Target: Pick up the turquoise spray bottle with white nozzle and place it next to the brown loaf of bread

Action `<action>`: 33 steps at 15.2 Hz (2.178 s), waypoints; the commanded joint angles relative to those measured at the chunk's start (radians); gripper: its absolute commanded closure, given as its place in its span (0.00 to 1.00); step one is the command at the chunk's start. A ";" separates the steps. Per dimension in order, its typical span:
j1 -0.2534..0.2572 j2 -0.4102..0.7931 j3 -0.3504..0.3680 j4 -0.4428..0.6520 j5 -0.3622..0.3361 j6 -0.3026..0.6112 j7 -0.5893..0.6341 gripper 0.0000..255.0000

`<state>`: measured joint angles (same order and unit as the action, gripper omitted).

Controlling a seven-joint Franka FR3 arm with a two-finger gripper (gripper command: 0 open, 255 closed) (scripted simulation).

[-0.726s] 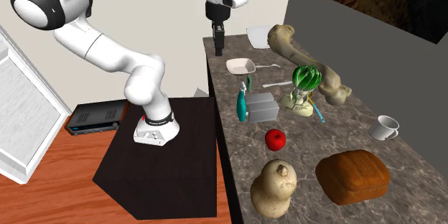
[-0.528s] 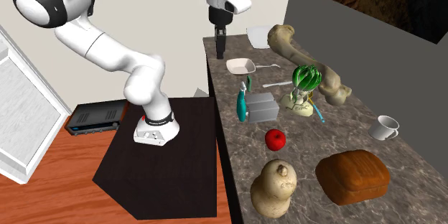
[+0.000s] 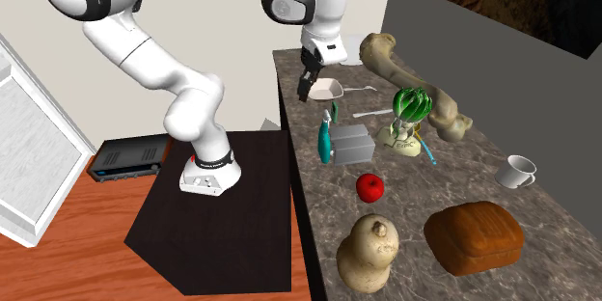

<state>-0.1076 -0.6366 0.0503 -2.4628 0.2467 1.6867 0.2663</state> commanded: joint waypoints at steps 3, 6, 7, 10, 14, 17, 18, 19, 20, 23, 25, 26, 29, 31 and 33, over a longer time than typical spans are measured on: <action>-0.027 0.107 0.039 -0.043 0.080 0.120 0.162 0.00; -0.044 0.195 0.059 -0.070 0.140 0.216 0.266 0.00; -0.048 0.226 0.065 -0.078 0.161 0.248 0.299 0.00; -0.058 0.324 0.080 -0.097 0.227 0.349 0.389 0.00; -0.062 0.465 0.091 -0.110 0.330 0.486 0.489 0.00; -0.060 0.578 0.096 -0.110 0.422 0.585 0.544 0.00; -0.059 0.617 0.097 -0.108 0.457 0.617 0.558 0.00; -0.058 0.636 0.098 -0.107 0.476 0.633 0.565 0.00; -0.054 0.647 0.102 -0.109 0.486 0.647 0.559 0.00; -0.041 0.681 0.114 -0.113 0.517 0.687 0.541 0.00; -0.033 0.705 0.123 -0.115 0.539 0.713 0.528 0.00; -0.029 0.717 0.128 -0.115 0.550 0.726 0.521 0.00; -0.027 0.724 0.130 -0.115 0.557 0.733 0.517 0.00; -0.027 0.724 0.130 -0.115 0.557 0.733 0.517 0.00; -0.027 0.724 0.130 -0.115 0.557 0.733 0.517 0.00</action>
<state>-0.1350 0.0874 0.1805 -2.5777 0.8031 2.4199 0.7835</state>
